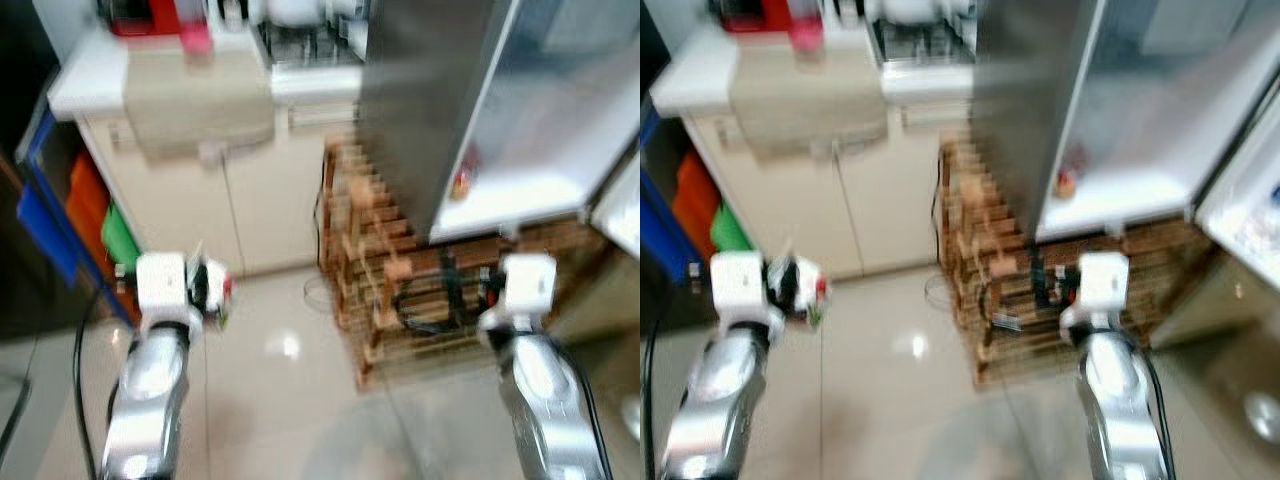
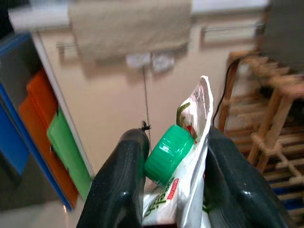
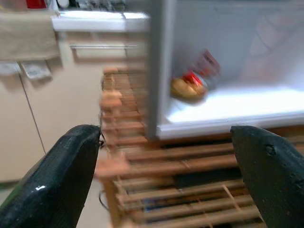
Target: Restocking fridge
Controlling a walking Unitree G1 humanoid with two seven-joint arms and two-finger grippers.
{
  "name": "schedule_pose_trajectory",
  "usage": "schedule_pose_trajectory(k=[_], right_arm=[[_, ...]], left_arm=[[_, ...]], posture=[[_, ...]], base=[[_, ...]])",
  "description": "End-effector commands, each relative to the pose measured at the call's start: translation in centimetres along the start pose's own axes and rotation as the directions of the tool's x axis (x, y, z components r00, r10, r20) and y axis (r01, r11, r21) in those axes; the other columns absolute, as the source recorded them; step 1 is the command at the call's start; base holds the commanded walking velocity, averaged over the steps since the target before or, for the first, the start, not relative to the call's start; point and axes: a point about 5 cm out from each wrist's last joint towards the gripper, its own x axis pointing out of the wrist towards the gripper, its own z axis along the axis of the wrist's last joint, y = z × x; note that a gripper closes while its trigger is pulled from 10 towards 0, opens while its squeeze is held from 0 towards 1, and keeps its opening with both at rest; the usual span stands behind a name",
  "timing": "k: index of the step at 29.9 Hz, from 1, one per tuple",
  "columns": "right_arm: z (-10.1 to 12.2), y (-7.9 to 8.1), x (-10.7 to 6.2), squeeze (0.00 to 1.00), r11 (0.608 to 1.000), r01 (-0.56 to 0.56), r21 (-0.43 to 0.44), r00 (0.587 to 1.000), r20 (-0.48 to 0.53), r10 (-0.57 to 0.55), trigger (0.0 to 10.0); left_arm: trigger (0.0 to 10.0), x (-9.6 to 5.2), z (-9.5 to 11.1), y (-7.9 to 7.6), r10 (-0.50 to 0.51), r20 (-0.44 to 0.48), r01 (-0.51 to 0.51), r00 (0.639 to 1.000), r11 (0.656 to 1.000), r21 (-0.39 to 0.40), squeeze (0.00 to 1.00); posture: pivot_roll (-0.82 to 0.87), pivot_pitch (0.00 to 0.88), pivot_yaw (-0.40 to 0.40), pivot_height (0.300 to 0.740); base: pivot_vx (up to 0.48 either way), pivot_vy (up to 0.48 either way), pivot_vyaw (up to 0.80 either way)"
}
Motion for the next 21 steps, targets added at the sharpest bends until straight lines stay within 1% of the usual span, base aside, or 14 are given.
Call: schedule_pose_trajectory(k=[1, 3, 6, 10, 13, 17, 21], right_arm=[[0.2, -0.9, -0.2, 0.00, 1.000, 0.019, -0.023, 1.000, -0.002, -0.019, 10.0], [0.0, -0.8, -0.1, 0.00, 1.000, 0.016, -0.023, 1.000, -0.010, -0.016, 10.0], [0.2, -0.5, 0.4, 0.00, 1.000, 0.011, -0.025, 1.000, -0.008, -0.011, 10.0], [0.3, -0.3, 0.6, 0.00, 1.000, 0.013, -0.016, 1.000, -0.002, -0.013, 10.0], [0.2, -0.3, 0.7, 0.00, 1.000, 0.014, -0.007, 1.000, -0.003, -0.014, 10.0], [0.0, -0.2, 0.7, 0.00, 1.000, 0.015, -0.010, 1.000, -0.004, -0.015, 10.0], [-0.1, -0.2, 0.8, 0.00, 1.000, 0.015, -0.009, 1.000, -0.007, -0.015, 10.0]], left_arm=[[10.0, 0.2, 0.6, -0.7, -0.006, 0.013, 0.006, 1.000, 1.000, 0.013, 0.00], [10.0, 0.8, 0.3, -1.0, 0.012, -0.024, -0.011, 1.000, 1.000, 0.018, 0.00], [10.0, 1.6, 1.7, -1.8, -0.038, 0.045, 0.038, 0.998, 0.999, 0.010, 0.00], [10.0, 1.9, 2.3, -2.4, -0.061, 0.055, 0.060, 0.997, 0.998, 0.012, 0.00], [10.0, 2.1, 2.4, -2.9, -0.074, 0.052, 0.074, 0.996, 0.997, 0.001, 0.00], [10.0, 2.3, 2.7, -3.5, -0.095, 0.062, 0.094, 0.994, 0.995, 0.019, 0.00], [10.0, 2.4, 2.8, -3.5, -0.100, 0.066, 0.100, 0.993, 0.995, 0.014, 0.00]], posture=[[-0.06, 0.000, 0.030, 0.740], [-0.06, 0.000, 0.031, 0.740], [-0.06, 0.000, 0.034, 0.740], [-0.07, 0.000, 0.040, 0.740], [-0.08, 0.000, 0.048, 0.740], [-0.08, 0.000, 0.056, 0.740], [-0.08, 0.000, 0.058, 0.740]], base=[[0.244, -0.409, 0.00], [0.000, 0.000, 0.00], [0.000, 0.000, 0.71], [0.000, -0.449, 0.67], [0.162, -0.414, 0.00], [0.245, -0.409, 0.00], [0.245, -0.409, 0.00]])
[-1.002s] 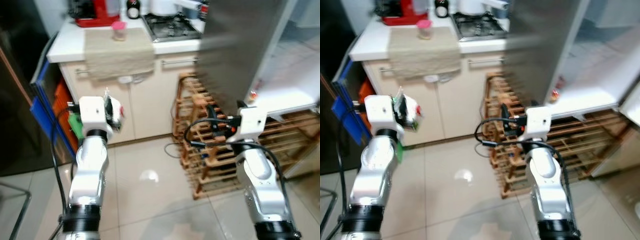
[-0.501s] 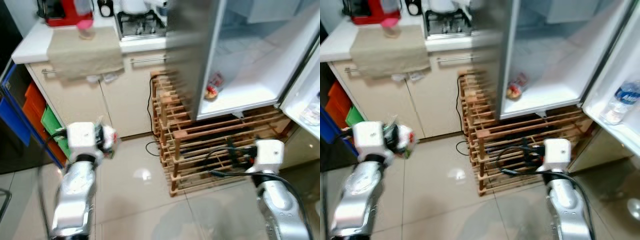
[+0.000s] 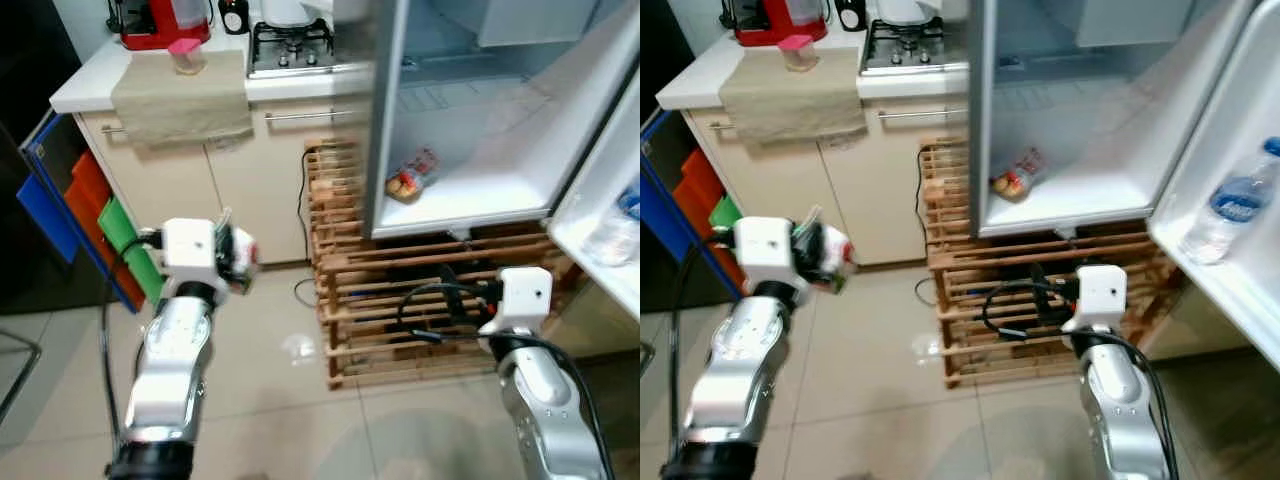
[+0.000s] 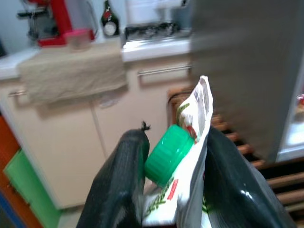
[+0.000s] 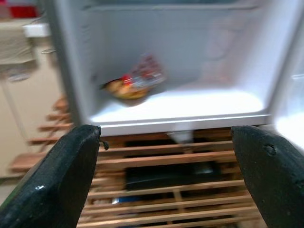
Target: Restocking fridge
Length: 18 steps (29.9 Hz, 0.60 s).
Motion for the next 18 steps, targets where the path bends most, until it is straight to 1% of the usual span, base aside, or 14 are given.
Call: schedule_pose_trajectory(k=[1, 8, 11, 13, 15, 18], right_arm=[[-0.3, 0.6, 0.2, 0.00, 1.000, -0.013, 0.001, 1.000, -0.009, 0.013, 10.0], [-0.4, 0.8, 0.3, 0.00, 1.000, -0.017, 0.004, 1.000, -0.008, 0.017, 10.0], [-0.3, 0.9, 0.3, 0.00, 1.000, -0.020, 0.005, 1.000, 0.000, 0.020, 10.0], [-0.3, 1.0, 0.3, 0.00, 1.000, -0.018, 0.008, 1.000, 0.001, 0.018, 10.0], [-0.3, 1.0, 0.3, 0.00, 1.000, -0.018, 0.008, 1.000, 0.001, 0.018, 10.0], [-0.3, 1.1, 0.3, 0.00, 1.000, -0.018, 0.008, 1.000, 0.003, 0.018, 10.0]], left_arm=[[10.0, 0.1, 0.0, 0.8, 0.025, -0.010, -0.025, 1.000, 1.000, 0.002, 0.00], [10.0, 0.4, -0.1, 1.0, 0.044, -0.025, -0.044, 0.999, 0.999, -0.013, 0.00], [10.0, 0.8, -0.4, 0.9, 0.039, -0.036, -0.039, 0.999, 0.999, 0.010, 0.00], [10.0, 1.3, -0.8, 0.6, 0.024, -0.058, -0.022, 0.998, 0.999, 0.033, 0.00], [10.0, 1.5, -0.9, 0.7, 0.030, -0.057, -0.028, 0.998, 0.999, 0.028, 0.00], [10.0, 2.5, -0.1, 0.2, -0.010, -0.016, 0.010, 1.000, 0.999, 0.031, 0.00]], posture=[[-0.08, 0.000, 0.060, 0.740], [-0.08, 0.000, 0.067, 0.740], [-0.08, 0.000, 0.070, 0.740], [-0.08, 0.000, 0.071, 0.740], [-0.08, 0.000, 0.070, 0.740], [-0.09, 0.000, 0.072, 0.740]], base=[[0.244, -0.409, 0.00], [0.318, -0.350, 0.00], [0.366, -0.306, 0.00], [0.356, -0.319, 0.00], [0.000, 0.000, 0.00], [0.000, 0.000, 0.00]])
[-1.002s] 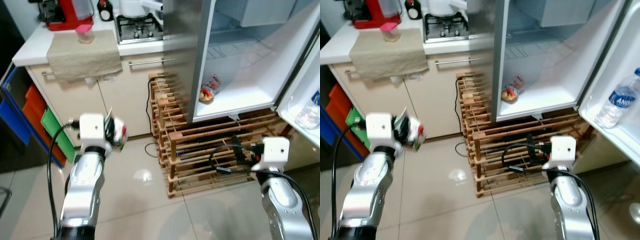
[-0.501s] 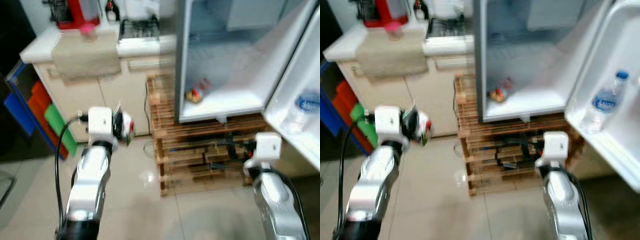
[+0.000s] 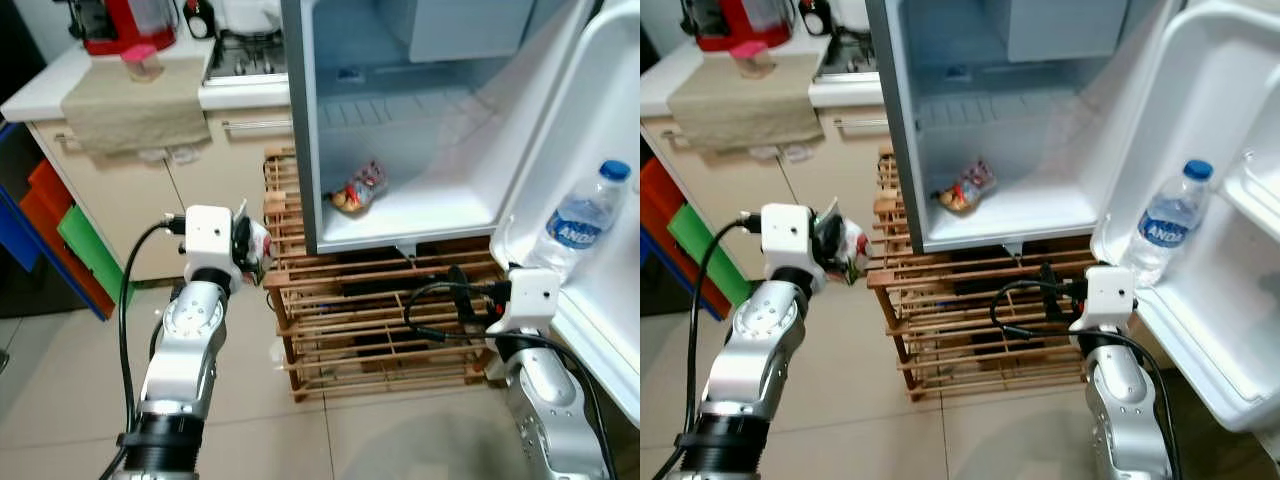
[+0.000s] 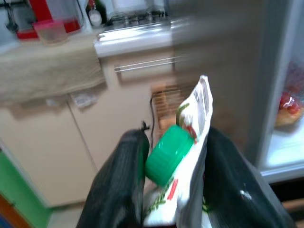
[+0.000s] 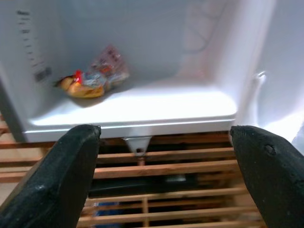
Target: Restocking fridge
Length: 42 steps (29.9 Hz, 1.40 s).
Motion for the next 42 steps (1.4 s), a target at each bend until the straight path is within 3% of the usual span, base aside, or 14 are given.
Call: schedule_pose_trajectory(k=[1, 7, 11, 12, 17, 21, 26, 31, 33, 38, 42], right_arm=[[0.3, -0.9, -0.1, 0.00, 0.999, 0.030, -0.013, 1.000, 0.009, -0.030, 10.0], [0.2, -1.4, -0.4, 0.00, 0.999, 0.049, -0.017, 0.999, 0.010, -0.049, 10.0], [-0.2, -2.5, -0.7, 0.00, 0.991, 0.124, -0.044, 0.992, -0.009, -0.124, 10.0], [-0.3, -3.4, -0.8, 0.00, 0.982, 0.182, -0.059, 0.983, -0.019, -0.183, 10.0], [-0.6, -4.5, -1.0, 0.00, 0.968, 0.242, -0.073, 0.969, -0.036, -0.245, 10.0], [-1.0, -7.1, -1.3, 0.00, 0.916, 0.362, -0.173, 0.924, -0.060, -0.377, 10.0], [-0.9, -9.4, -1.8, 0.00, 0.867, 0.450, -0.215, 0.881, -0.053, -0.471, 10.0], [-0.9, -10.6, -2.1, 0.00, 0.841, 0.486, -0.236, 0.859, -0.050, -0.510, 10.0], [-1.2, -11.6, -2.4, 0.00, 0.808, 0.523, -0.272, 0.830, -0.053, -0.555, 10.0], [-1.6, -12.3, -3.0, 0.00, 0.787, 0.544, -0.290, 0.811, -0.060, -0.583, 10.0], [-0.9, -11.6, -2.7, 0.00, 0.807, 0.536, -0.247, 0.830, -0.021, -0.558, 10.0]], left_arm=[[10.0, 0.5, 1.1, -1.2, -0.048, 0.050, 0.048, 0.998, 0.999, -0.005, 0.00], [10.0, 0.9, 1.3, -1.7, -0.066, 0.061, 0.067, 0.996, 0.998, -0.014, 0.00], [10.0, 1.1, 1.3, -2.0, -0.077, 0.066, 0.078, 0.995, 0.997, -0.020, 0.00], [10.0, 1.1, 1.2, -2.0, -0.077, 0.065, 0.078, 0.995, 0.997, -0.023, 0.00], [10.0, 1.2, 1.0, -2.0, -0.079, 0.058, 0.080, 0.995, 0.997, -0.024, 0.00], [10.0, 1.3, 1.0, -2.3, -0.098, 0.059, 0.100, 0.993, 0.995, -0.023, 0.00], [10.0, 1.4, 0.9, -2.4, -0.102, 0.054, 0.104, 0.993, 0.994, -0.025, 0.00], [10.0, 1.4, 0.8, -2.5, -0.111, 0.051, 0.112, 0.993, 0.993, -0.025, 0.00], [10.0, 1.5, 0.8, -2.7, -0.120, 0.049, 0.121, 0.992, 0.992, -0.027, 0.00], [10.0, 1.5, 0.8, -2.8, -0.127, 0.050, 0.129, 0.991, 0.991, -0.027, 0.00], [10.0, 1.5, 1.0, -3.1, -0.146, 0.063, 0.148, 0.987, 0.989, -0.020, 0.00]], posture=[[-0.09, 0.000, 0.072, 0.740], [-0.11, 0.000, 0.081, 0.740], [-0.11, 0.000, 0.079, 0.740], [-0.11, 0.000, 0.079, 0.740], [-0.11, 0.000, 0.078, 0.740], [-0.11, 0.000, 0.082, 0.740], [-0.12, 0.000, 0.085, 0.740], [-0.12, 0.000, 0.089, 0.740], [-0.12, 0.000, 0.091, 0.740], [-0.13, 0.000, 0.094, 0.740], [-0.13, 0.000, 0.098, 0.740]], base=[[0.000, 0.000, 0.00], [0.000, 0.000, 0.00], [0.000, 0.000, 0.00], [0.000, 0.000, 0.00], [0.000, 0.000, 0.00], [0.000, 0.000, 0.00], [0.000, 0.000, 0.00], [0.000, 0.000, 0.00], [0.000, 0.000, 0.00], [0.000, 0.000, 0.00], [0.000, 0.000, 0.00]])
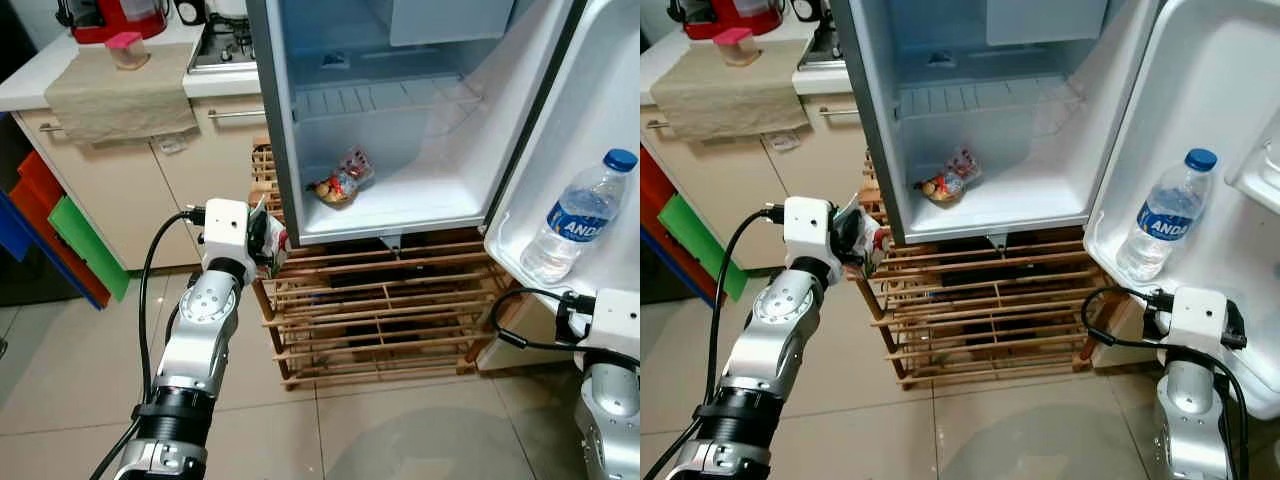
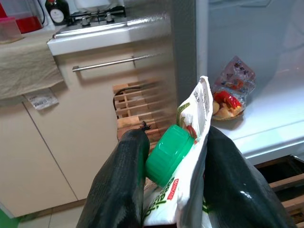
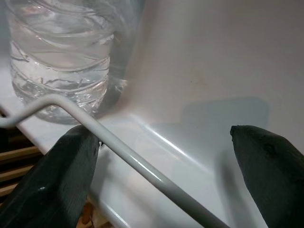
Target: Restocking fridge
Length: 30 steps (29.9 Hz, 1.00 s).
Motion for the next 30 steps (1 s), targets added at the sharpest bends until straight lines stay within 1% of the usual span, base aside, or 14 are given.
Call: schedule_pose_trajectory(k=[1, 3, 5, 6, 7, 8, 11, 12, 14, 17, 19, 22, 26, 30], right_arm=[[1.4, 0.5, -0.2, 0.00, 0.998, -0.018, 0.055, 0.998, 0.068, 0.014, 10.0], [2.6, 1.6, -0.7, 0.00, 0.993, -0.073, 0.095, 0.990, 0.131, 0.060, 10.0], [3.9, 2.7, -1.4, 0.00, 0.986, -0.130, 0.107, 0.974, 0.200, 0.106, 10.0], [4.8, 3.3, -1.9, 0.00, 0.982, -0.157, 0.101, 0.961, 0.244, 0.128, 10.0], [6.0, 4.2, -2.8, 0.00, 0.977, -0.190, 0.099, 0.939, 0.307, 0.152, 10.0], [6.0, 4.2, -2.8, 0.00, 0.977, -0.190, 0.099, 0.939, 0.307, 0.152, 10.0], [7.4, 4.5, -3.6, 0.00, 0.978, -0.192, 0.080, 0.911, 0.386, 0.147, 10.0], [7.4, 4.5, -3.6, 0.00, 0.978, -0.192, 0.080, 0.911, 0.386, 0.147, 10.0], [8.5, 4.0, -4.0, 0.00, 0.982, -0.175, 0.069, 0.883, 0.452, 0.126, 10.0], [8.6, 3.8, -4.1, 0.00, 0.981, -0.184, 0.067, 0.880, 0.455, 0.134, 10.0], [8.0, 3.7, -4.2, 0.00, 0.980, -0.190, 0.058, 0.893, 0.425, 0.148, 10.0], [6.8, 3.0, -3.9, 0.00, 0.987, -0.158, 0.044, 0.918, 0.374, 0.130, 10.0], [5.3, 1.5, -3.0, 0.00, 0.997, -0.073, 0.010, 0.948, 0.311, 0.066, 10.0], [4.3, -0.2, -2.1, 0.00, 0.999, 0.008, -0.038, 0.963, 0.268, 0.003, 10.0]], left_arm=[[10.0, 0.3, 0.6, -0.4, -0.035, 0.026, 0.035, 0.999, 0.999, 0.010, 0.00], [10.0, 0.3, 0.9, -0.8, -0.059, 0.049, 0.057, 0.997, 0.998, 0.030, 0.00], [10.0, 0.2, 1.2, -1.1, -0.073, 0.072, 0.071, 0.995, 0.997, 0.033, 0.00], [10.0, 0.2, 1.2, -1.1, -0.076, 0.074, 0.074, 0.994, 0.997, 0.029, 0.00], [10.0, 0.1, 1.2, -1.1, -0.077, 0.074, 0.076, 0.994, 0.997, 0.019, 0.00], [10.0, 0.1, 1.2, -1.1, -0.077, 0.074, 0.076, 0.994, 0.997, 0.019, 0.00], [10.0, 0.1, 1.1, -1.0, -0.075, 0.074, 0.074, 0.994, 0.997, 0.009, 0.00], [10.0, 0.1, 1.1, -1.0, -0.075, 0.074, 0.074, 0.994, 0.997, 0.009, 0.00], [10.0, 0.1, 1.1, -1.1, -0.076, 0.079, 0.075, 0.994, 0.997, 0.008, 0.00], [10.0, 0.1, 1.1, -1.1, -0.080, 0.080, 0.079, 0.994, 0.997, 0.015, 0.00], [10.0, 0.0, 1.2, -1.3, -0.087, 0.088, 0.085, 0.992, 0.996, 0.025, 0.00], [10.0, 0.0, 1.1, -1.3, -0.087, 0.087, 0.086, 0.992, 0.996, 0.020, 0.00], [10.0, 0.1, 1.1, -1.4, -0.092, 0.085, 0.091, 0.992, 0.996, 0.016, 0.00], [10.0, 0.1, 1.1, -1.4, -0.094, 0.085, 0.093, 0.992, 0.996, 0.013, 0.00]], posture=[[-0.13, 0.000, 0.098, 0.740], [-0.13, 0.000, 0.099, 0.740], [-0.13, 0.000, 0.099, 0.740], [-0.13, 0.000, 0.098, 0.740], [-0.13, 0.000, 0.097, 0.740], [-0.13, 0.000, 0.097, 0.740], [-0.13, 0.000, 0.097, 0.740], [-0.13, 0.000, 0.097, 0.740], [-0.13, 0.000, 0.095, 0.740], [-0.13, 0.000, 0.095, 0.740], [-0.13, 0.000, 0.093, 0.740], [-0.13, 0.000, 0.095, 0.740], [-0.13, 0.000, 0.095, 0.740], [-0.13, 0.000, 0.099, 0.740]], base=[[0.000, 0.000, 0.00], [0.000, 0.000, 0.00], [0.000, 0.000, 0.00], [0.000, 0.000, 0.00], [0.000, 0.000, 0.00], [0.000, 0.000, 0.00], [0.000, 0.000, 0.00], [0.000, 0.000, 0.00], [0.000, 0.000, 0.00], [0.000, 0.000, 0.00], [0.000, 0.000, 0.00], [0.000, 0.000, 0.00], [0.000, 0.000, 0.00], [0.000, 0.000, 0.00]])
